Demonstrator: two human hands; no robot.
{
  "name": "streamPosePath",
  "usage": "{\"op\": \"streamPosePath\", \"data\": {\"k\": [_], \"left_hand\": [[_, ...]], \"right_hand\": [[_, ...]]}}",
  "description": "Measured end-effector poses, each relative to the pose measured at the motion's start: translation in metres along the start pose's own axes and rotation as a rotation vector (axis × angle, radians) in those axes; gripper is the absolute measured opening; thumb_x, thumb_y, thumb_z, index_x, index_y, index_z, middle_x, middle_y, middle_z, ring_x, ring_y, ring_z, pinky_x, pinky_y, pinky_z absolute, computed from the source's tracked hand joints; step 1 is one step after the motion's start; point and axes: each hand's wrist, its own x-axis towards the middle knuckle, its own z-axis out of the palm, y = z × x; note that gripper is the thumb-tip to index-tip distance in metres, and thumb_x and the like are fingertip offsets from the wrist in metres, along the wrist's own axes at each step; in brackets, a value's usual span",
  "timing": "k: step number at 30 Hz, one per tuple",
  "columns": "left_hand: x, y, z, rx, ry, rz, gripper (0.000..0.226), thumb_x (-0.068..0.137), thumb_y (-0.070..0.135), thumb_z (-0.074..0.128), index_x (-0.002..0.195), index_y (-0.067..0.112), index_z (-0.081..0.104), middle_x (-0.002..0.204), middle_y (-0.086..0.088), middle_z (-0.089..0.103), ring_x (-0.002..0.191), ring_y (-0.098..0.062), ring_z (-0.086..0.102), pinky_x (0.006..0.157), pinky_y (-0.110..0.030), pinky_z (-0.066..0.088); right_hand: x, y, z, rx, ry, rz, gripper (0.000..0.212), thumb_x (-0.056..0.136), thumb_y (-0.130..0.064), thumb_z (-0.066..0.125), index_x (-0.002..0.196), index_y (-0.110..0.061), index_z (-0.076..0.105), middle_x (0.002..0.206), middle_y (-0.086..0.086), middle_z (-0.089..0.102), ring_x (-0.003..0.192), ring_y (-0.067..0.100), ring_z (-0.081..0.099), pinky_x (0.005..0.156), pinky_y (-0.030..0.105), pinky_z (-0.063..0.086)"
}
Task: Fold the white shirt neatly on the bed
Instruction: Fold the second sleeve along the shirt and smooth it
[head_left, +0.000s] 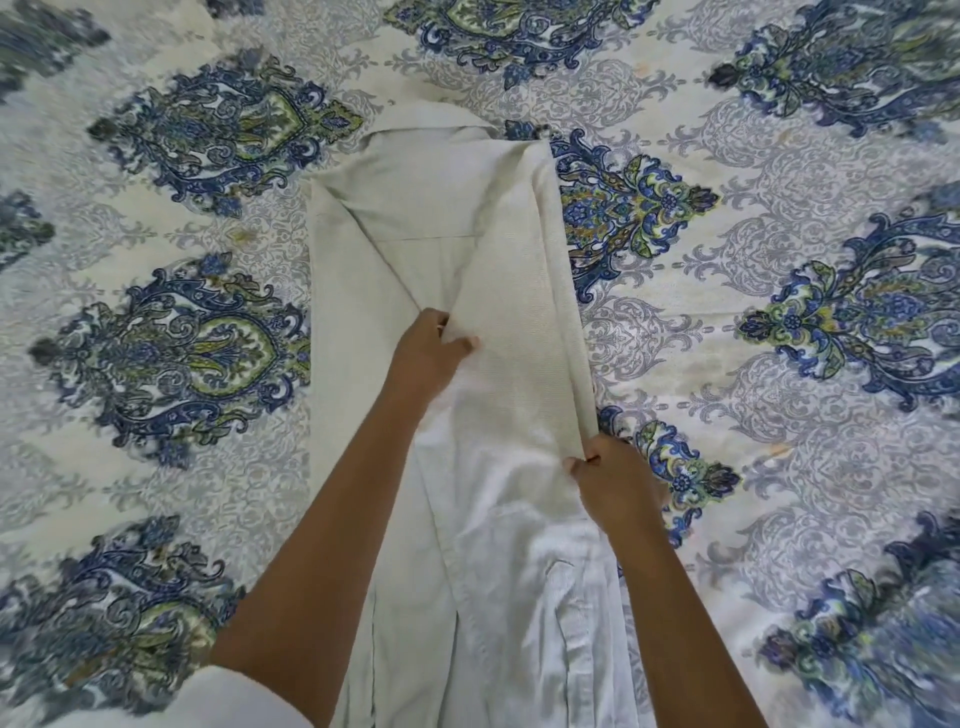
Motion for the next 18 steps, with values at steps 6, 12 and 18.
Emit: {"op": "streamPosePath", "data": {"k": [6, 12, 18], "left_hand": [[-0.057, -0.046, 0.005, -0.147, 0.171, -0.051, 0.037, 0.086, 0.017, 0.064, 0.119, 0.01, 0.05, 0.107, 0.0, 0.055, 0.095, -0.016, 0.053, 0.082, -0.027, 0.044], [-0.137, -0.12, 0.027, -0.328, 0.127, -0.293, 0.021, 0.083, 0.014, 0.068, 0.099, 0.014, 0.054, 0.101, -0.009, 0.064, 0.086, -0.022, 0.062, 0.079, -0.033, 0.052], [-0.212, -0.156, 0.047, -0.459, -0.217, -0.476, 0.01, 0.085, 0.002, 0.062, 0.091, 0.01, 0.061, 0.089, -0.008, 0.066, 0.076, -0.016, 0.062, 0.066, -0.021, 0.052]], "right_hand": [[-0.023, 0.034, 0.021, 0.106, -0.057, 0.038, 0.025, 0.086, -0.043, 0.06, 0.083, -0.019, 0.053, 0.074, -0.005, 0.055, 0.086, 0.025, 0.055, 0.097, 0.045, 0.037], [-0.068, 0.078, 0.029, 0.114, -0.291, 0.042, 0.04, 0.083, -0.036, 0.066, 0.115, -0.012, 0.064, 0.112, 0.008, 0.065, 0.107, 0.026, 0.058, 0.093, 0.034, 0.044], [-0.1, 0.113, 0.047, -0.118, -0.339, 0.146, 0.035, 0.082, -0.026, 0.069, 0.111, -0.008, 0.064, 0.112, 0.012, 0.065, 0.106, 0.028, 0.059, 0.097, 0.045, 0.043]]}}
